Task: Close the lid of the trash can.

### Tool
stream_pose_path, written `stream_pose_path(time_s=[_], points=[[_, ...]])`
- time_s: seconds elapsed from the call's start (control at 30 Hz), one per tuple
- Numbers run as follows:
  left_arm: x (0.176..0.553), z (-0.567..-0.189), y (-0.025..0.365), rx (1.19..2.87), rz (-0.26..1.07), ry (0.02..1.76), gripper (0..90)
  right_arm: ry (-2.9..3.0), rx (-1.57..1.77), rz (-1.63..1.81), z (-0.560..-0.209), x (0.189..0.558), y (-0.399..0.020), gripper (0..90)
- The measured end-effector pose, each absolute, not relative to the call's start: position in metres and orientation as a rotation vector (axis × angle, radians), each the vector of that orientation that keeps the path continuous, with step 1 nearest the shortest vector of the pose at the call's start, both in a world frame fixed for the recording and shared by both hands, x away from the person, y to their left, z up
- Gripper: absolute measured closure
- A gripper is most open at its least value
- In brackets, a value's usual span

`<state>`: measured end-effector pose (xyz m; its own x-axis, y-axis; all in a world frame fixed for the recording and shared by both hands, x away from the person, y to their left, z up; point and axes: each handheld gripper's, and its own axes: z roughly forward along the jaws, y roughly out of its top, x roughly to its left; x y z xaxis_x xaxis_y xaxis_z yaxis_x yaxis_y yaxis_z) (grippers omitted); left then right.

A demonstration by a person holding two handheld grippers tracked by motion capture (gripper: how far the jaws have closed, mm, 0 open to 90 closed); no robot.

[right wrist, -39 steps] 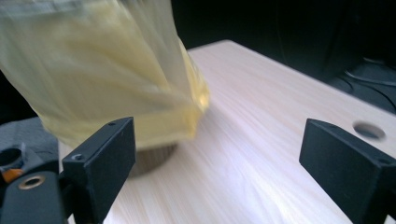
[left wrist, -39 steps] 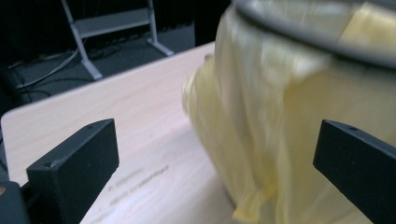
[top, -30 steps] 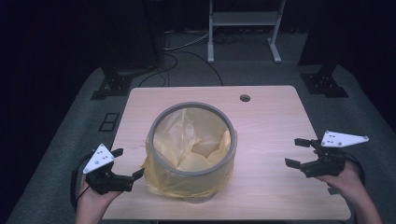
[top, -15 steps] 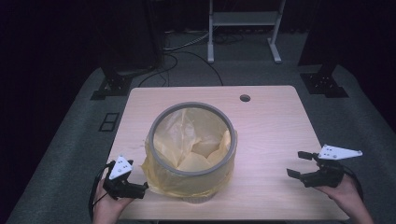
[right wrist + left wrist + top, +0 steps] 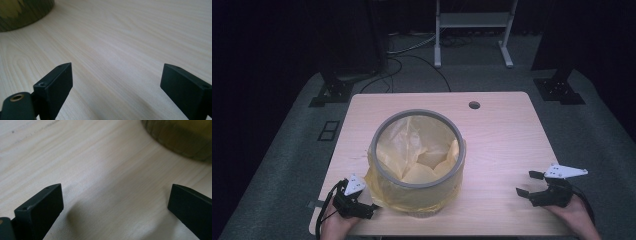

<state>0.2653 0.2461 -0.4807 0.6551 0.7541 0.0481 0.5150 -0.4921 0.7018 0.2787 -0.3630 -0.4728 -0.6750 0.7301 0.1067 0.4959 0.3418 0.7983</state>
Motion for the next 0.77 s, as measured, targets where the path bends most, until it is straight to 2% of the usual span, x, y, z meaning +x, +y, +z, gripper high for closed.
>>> stream_pose_path(time_s=[0.27, 0.77], points=[[0.266, -0.483, 0.249, 2.180, 0.427, 0.983, 0.0, 2.384, 1.120, 1.145, -0.486, 0.278, -0.364, 9.7], [0.266, -0.483, 0.248, 2.184, 0.423, 0.971, 0.0, 2.369, 1.138, 1.076, -0.487, 0.277, -0.361, 9.8]])
